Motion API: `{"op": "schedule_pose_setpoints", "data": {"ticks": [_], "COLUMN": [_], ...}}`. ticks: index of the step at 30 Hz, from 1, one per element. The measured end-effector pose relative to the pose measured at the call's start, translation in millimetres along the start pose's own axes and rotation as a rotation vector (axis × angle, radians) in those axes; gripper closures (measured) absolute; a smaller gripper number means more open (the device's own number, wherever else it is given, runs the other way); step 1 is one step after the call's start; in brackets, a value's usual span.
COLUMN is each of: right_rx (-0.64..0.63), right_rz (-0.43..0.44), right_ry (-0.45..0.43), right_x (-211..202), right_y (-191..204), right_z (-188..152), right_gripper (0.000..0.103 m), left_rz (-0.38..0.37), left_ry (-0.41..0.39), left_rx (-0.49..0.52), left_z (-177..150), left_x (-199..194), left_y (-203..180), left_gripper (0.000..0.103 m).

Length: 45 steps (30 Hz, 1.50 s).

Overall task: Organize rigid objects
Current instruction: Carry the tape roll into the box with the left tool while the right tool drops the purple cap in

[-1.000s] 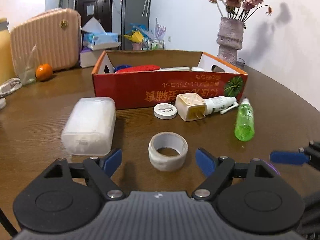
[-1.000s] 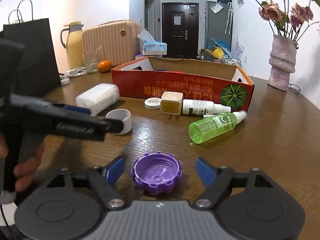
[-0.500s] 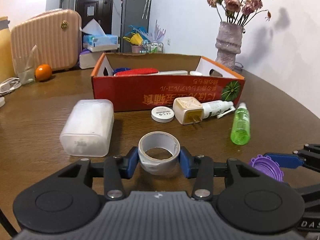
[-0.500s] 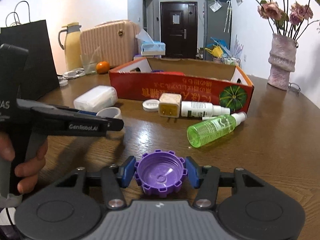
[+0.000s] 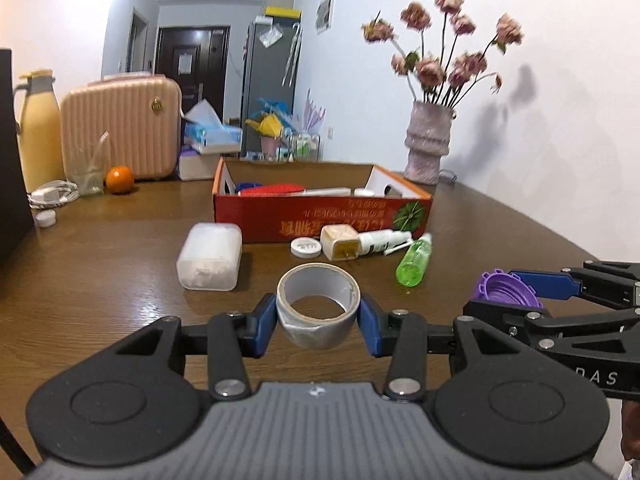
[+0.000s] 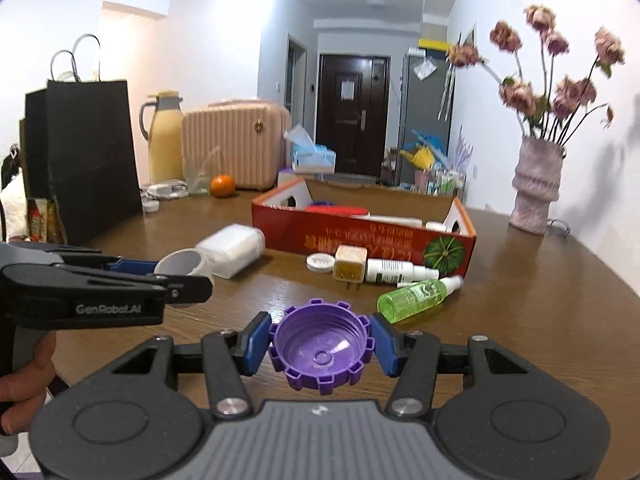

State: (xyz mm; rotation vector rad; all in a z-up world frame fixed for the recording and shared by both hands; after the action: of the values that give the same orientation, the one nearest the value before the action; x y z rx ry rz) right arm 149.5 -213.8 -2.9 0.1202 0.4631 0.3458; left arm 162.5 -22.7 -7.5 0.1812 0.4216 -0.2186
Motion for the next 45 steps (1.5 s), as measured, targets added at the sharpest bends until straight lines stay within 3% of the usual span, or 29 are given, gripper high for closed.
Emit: {"op": "schedule_pose_setpoints", "data": {"ticks": [8,15,18,20,24,28,32,37,38,42,45], "right_rx": [0.018,0.021,0.026,0.044,0.090,0.257,0.255,0.186,0.160,0.155,0.163], "right_rz": [-0.025,-0.009,0.003,0.019,0.019,0.044,-0.071,-0.166,-0.165,-0.174,-0.168], "right_ry": [-0.056,-0.076,-0.078,-0.063,0.005,0.201,0.298,0.328,0.310,0.297,0.291], "right_x": [-33,-18,12,42,124,235,322,375,376,375,366], "right_y": [0,-17,-33,-46,-79,-127,-150,-163,-163,-166,-166], "right_z": [1,31,59,82,136,182,199,193,191,192,199], "right_gripper": [0.050,0.050,0.050,0.050,0.050,0.050,0.050,0.050,0.050,0.049,0.039], "left_rz": [0.018,-0.036,-0.101,-0.099,-0.168,-0.213,-0.179,-0.161,-0.170,-0.183,-0.164], "left_ry": [-0.064,-0.083,-0.047,0.011,0.068,0.220,0.348,0.417,0.410,0.390,0.383], "left_rx": [-0.020,-0.024,-0.019,-0.024,-0.014,-0.082,-0.082,-0.142,-0.158,-0.162,-0.151], "left_z": [9,39,65,88,134,161,160,150,150,151,159], "left_x": [-30,5,57,101,192,300,384,418,418,412,397], "left_y": [5,25,40,49,58,63,56,60,62,71,73], "left_gripper": [0.059,0.059,0.059,0.059,0.059,0.059,0.058,0.054,0.052,0.028,0.027]}}
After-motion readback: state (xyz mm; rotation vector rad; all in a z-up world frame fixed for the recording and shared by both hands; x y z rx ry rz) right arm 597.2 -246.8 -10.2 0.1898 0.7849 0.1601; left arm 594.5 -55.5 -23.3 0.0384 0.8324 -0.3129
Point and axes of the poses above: each gripper's, at about its wrist camera, not at the fingertips, and x roughly the way its jaws point, y to its left, z to its top, the point moved 2 cm from there along x, roughly the way its jaws point, and after that the axes turned 13 degrees about x, right-handed, at the moved point
